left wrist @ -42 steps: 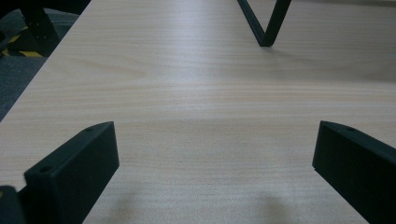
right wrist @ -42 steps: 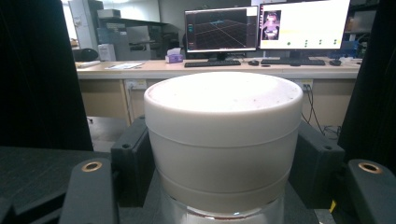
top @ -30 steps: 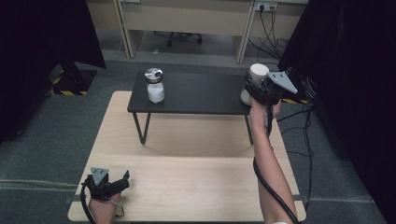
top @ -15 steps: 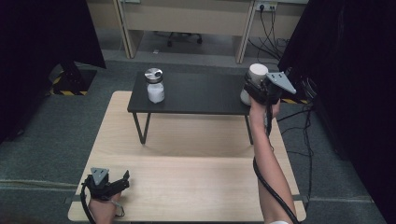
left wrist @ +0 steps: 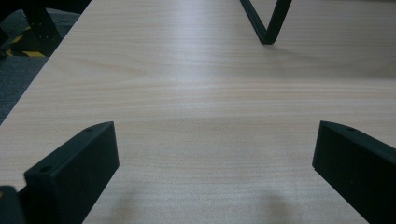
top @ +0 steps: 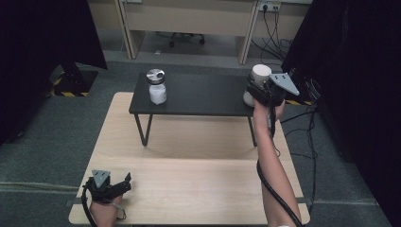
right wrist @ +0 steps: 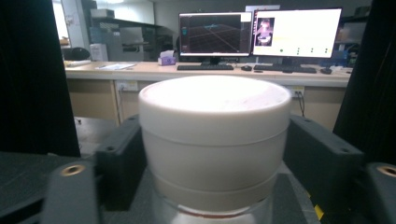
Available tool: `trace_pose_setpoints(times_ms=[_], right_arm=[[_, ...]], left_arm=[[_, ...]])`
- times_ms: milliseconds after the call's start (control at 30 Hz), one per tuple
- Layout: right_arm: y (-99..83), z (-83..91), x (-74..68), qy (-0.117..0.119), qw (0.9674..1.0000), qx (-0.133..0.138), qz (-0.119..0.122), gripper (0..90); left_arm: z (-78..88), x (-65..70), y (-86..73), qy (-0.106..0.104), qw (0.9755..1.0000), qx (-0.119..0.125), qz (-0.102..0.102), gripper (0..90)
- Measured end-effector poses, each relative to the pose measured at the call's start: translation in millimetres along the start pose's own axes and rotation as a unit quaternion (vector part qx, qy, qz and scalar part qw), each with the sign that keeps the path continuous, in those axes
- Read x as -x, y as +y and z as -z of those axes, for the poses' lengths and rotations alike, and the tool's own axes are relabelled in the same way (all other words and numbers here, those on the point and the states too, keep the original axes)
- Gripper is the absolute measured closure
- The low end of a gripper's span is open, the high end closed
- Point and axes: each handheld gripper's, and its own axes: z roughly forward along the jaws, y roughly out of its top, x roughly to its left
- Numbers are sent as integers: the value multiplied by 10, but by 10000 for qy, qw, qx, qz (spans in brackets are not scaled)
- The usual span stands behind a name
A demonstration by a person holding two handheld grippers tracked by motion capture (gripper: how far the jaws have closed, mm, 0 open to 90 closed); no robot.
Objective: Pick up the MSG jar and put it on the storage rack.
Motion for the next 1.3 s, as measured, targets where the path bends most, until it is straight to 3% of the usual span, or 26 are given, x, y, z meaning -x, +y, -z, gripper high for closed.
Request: trace_pose_setpoints(times_ms=[167, 433, 733, 1300], right_arm=[[-38, -3, -10, -208, 9998, 40, -43, 7], [-65, 47, 8, -173, 9998, 37, 115, 3], [-100, 175, 7, -100, 9998, 82, 120, 3], [-414, 556, 98, -64, 9999, -60, 83, 3]], left_arm=[[1, 3, -3, -1, 10000, 11, -26, 0], [-2, 13, 2, 22, 10000, -8, -35, 0], [-5, 19, 5, 30, 10000, -16, -46, 0], [2, 45, 2, 81, 9999, -18, -68, 0]])
